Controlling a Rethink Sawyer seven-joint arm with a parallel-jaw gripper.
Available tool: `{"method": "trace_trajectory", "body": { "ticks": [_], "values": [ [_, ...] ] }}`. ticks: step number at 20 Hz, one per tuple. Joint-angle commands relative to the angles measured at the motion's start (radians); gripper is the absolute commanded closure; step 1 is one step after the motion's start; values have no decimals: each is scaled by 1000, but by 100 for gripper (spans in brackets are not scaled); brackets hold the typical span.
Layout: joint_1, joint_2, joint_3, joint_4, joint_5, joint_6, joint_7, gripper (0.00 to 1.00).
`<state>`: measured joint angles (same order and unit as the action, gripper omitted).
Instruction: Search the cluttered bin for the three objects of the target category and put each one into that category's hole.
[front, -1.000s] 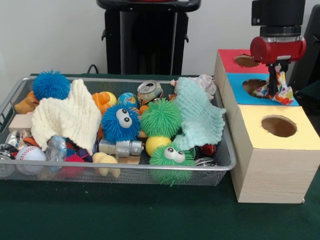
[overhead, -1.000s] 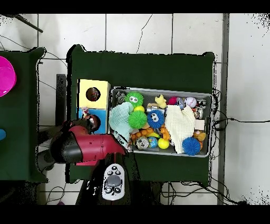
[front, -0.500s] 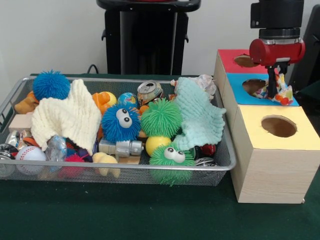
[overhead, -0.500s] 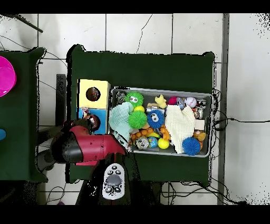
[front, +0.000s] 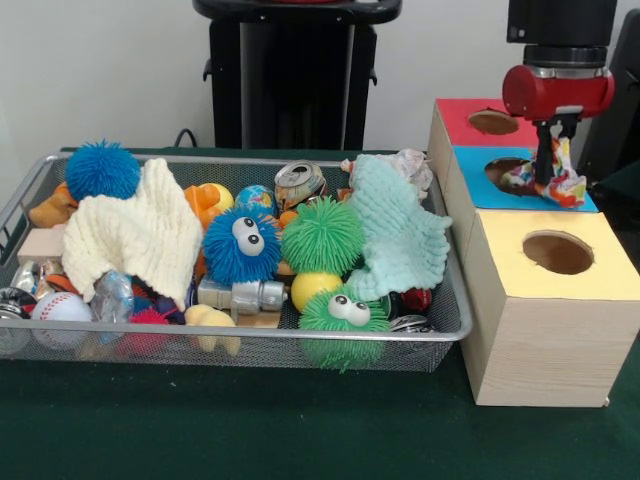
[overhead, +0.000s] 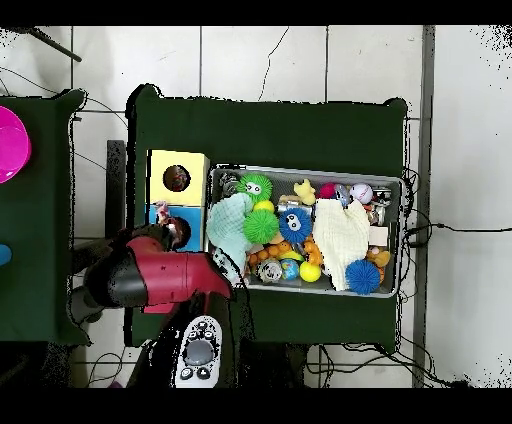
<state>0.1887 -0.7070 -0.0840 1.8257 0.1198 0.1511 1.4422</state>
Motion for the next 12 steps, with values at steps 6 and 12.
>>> {"method": "trace_trajectory", "body": {
  "ticks": [6, 12],
  "values": [
    [51, -48, -80, -171, 44, 352, 226, 100],
    [3, -46, -22, -163, 29, 272, 181, 100]
  ]
}}
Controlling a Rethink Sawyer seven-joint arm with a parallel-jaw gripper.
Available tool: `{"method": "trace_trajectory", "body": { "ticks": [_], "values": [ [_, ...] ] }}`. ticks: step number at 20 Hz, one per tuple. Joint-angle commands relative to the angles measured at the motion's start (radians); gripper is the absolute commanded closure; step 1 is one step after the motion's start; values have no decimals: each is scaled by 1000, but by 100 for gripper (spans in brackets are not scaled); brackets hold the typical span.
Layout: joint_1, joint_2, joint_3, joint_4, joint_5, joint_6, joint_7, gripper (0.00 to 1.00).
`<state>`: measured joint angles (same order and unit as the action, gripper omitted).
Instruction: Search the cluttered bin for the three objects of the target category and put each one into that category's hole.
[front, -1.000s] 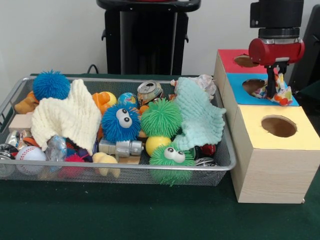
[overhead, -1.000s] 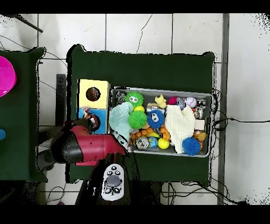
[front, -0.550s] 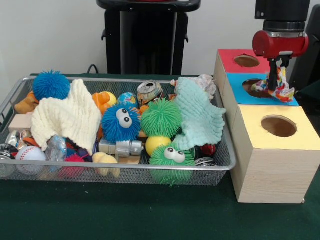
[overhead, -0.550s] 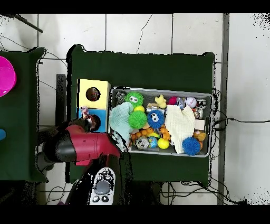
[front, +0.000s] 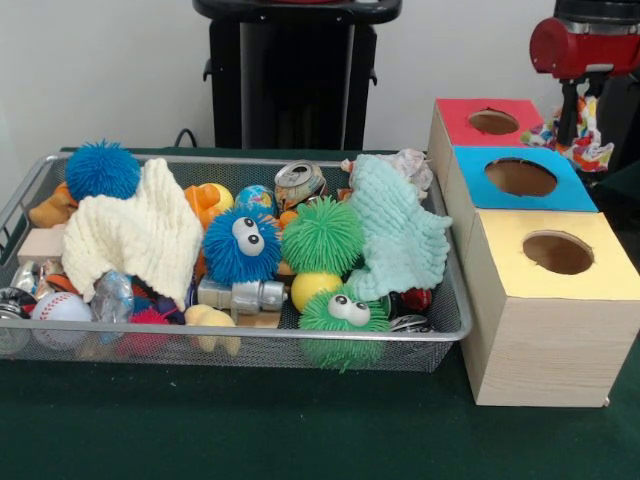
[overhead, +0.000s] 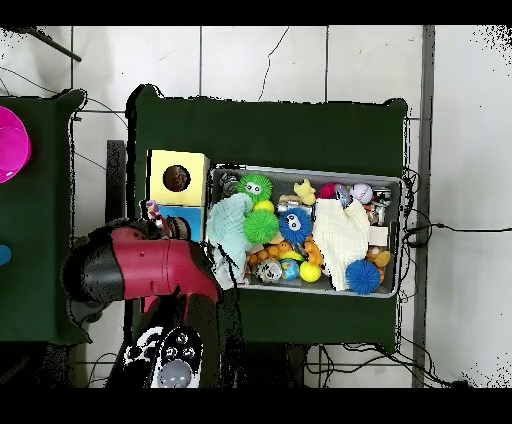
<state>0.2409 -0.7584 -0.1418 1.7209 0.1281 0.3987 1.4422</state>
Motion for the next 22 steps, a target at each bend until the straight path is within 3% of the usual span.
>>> {"method": "trace_trajectory", "body": {
  "ticks": [1, 15, 22],
  "values": [
    [-67, 12, 57, -56, 17, 1, 165, 100],
    [-136, 54, 103, -138, -5, 11, 118, 100],
    [-131, 82, 105, -149, -4, -27, 149, 100]
  ]
}}
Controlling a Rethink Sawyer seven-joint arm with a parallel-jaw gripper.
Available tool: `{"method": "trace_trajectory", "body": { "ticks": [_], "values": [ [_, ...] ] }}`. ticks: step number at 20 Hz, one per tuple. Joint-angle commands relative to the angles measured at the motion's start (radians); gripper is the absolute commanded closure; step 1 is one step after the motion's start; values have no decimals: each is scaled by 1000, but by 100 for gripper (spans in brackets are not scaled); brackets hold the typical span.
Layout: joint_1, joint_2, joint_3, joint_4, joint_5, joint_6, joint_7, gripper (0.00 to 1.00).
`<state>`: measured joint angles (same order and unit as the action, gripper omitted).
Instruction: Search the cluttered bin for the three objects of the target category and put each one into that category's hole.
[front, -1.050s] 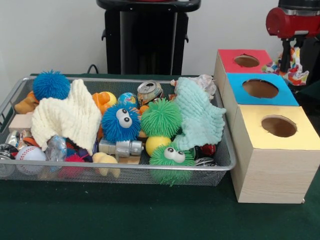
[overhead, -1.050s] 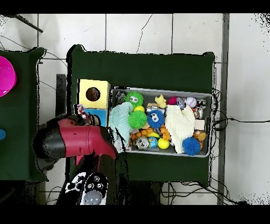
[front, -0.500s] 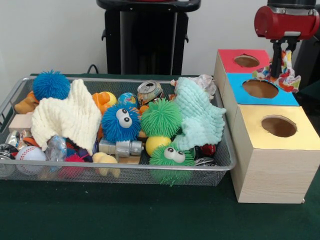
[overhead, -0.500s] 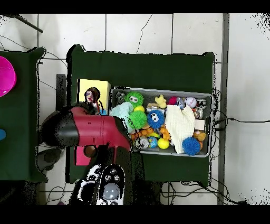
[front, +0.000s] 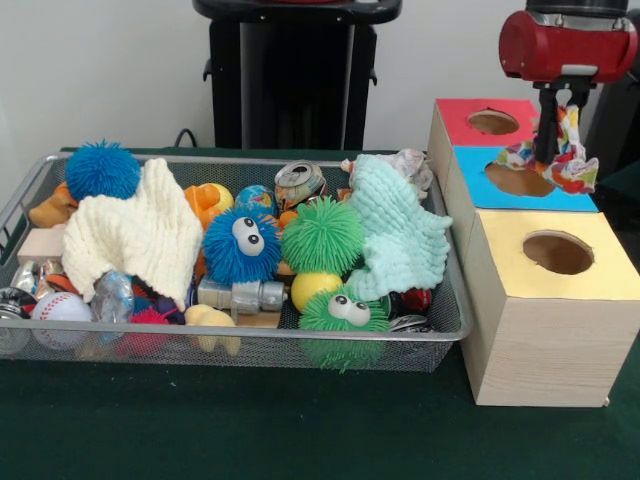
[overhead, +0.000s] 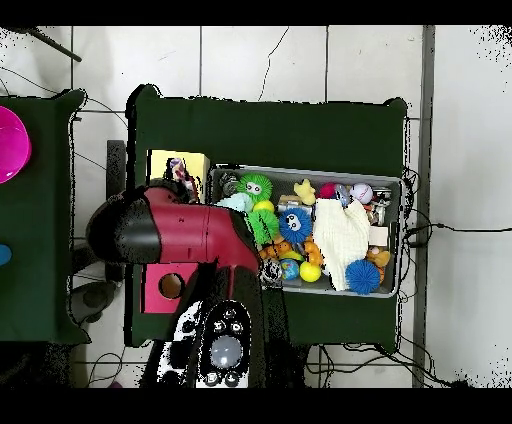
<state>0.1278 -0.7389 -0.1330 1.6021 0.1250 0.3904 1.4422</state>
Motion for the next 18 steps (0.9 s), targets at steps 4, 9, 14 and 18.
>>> {"method": "trace_trajectory", "body": {
  "ticks": [4, 9, 14, 18],
  "values": [
    [-19, 84, 115, -17, 4, -60, 164, 100],
    [-23, 108, 126, -1, -10, -136, 174, 100],
    [-36, 132, 141, 5, -21, -193, 169, 100],
    [-52, 143, 155, 12, -34, -231, 159, 100]
  ]
}}
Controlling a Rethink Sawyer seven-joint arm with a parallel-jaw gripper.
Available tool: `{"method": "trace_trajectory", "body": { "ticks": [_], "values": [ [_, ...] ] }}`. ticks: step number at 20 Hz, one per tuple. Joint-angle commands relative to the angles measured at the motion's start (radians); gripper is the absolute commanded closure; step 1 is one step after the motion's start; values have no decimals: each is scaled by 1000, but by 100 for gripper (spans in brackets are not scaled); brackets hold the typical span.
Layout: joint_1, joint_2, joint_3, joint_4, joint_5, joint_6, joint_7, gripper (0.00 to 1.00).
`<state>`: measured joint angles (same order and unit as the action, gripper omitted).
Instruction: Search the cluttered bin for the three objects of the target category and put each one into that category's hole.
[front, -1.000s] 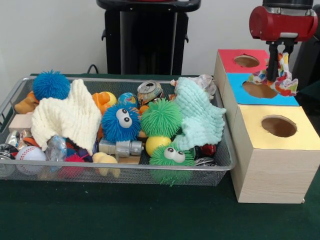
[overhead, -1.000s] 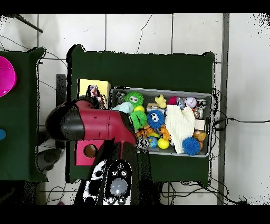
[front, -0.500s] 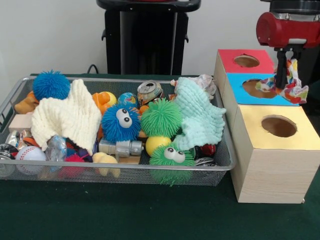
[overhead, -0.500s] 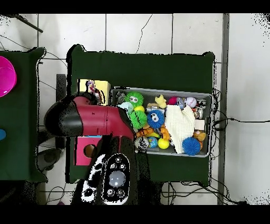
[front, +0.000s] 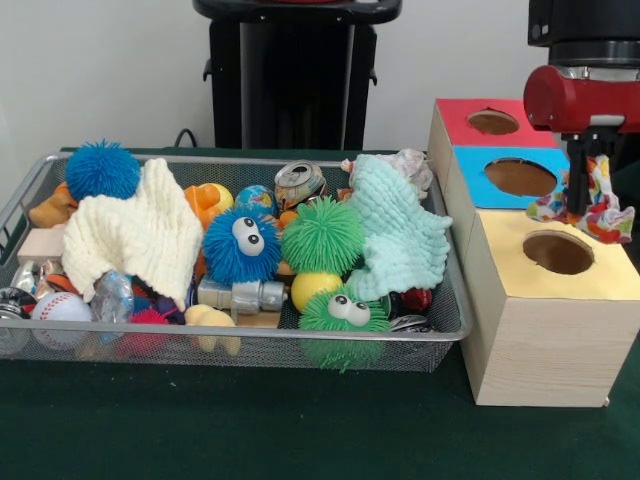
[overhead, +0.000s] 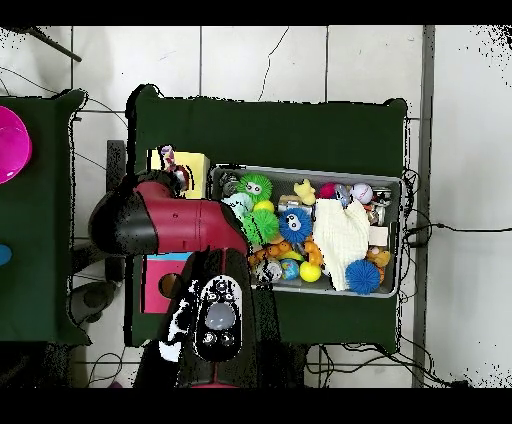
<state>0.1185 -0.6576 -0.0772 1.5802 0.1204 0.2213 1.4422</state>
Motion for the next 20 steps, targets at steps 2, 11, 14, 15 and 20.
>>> {"method": "trace_trajectory", "body": {
  "ticks": [2, 11, 14, 15, 20],
  "values": [
    [-50, 64, 106, 38, -34, -72, 155, 100],
    [-49, 77, 94, 31, -37, -56, 147, 100],
    [-29, 90, 57, 18, -38, -4, 139, 100],
    [-26, 91, 50, 17, -41, 0, 137, 100],
    [-14, 97, 29, 3, -42, 33, 132, 100]
  ]
}}
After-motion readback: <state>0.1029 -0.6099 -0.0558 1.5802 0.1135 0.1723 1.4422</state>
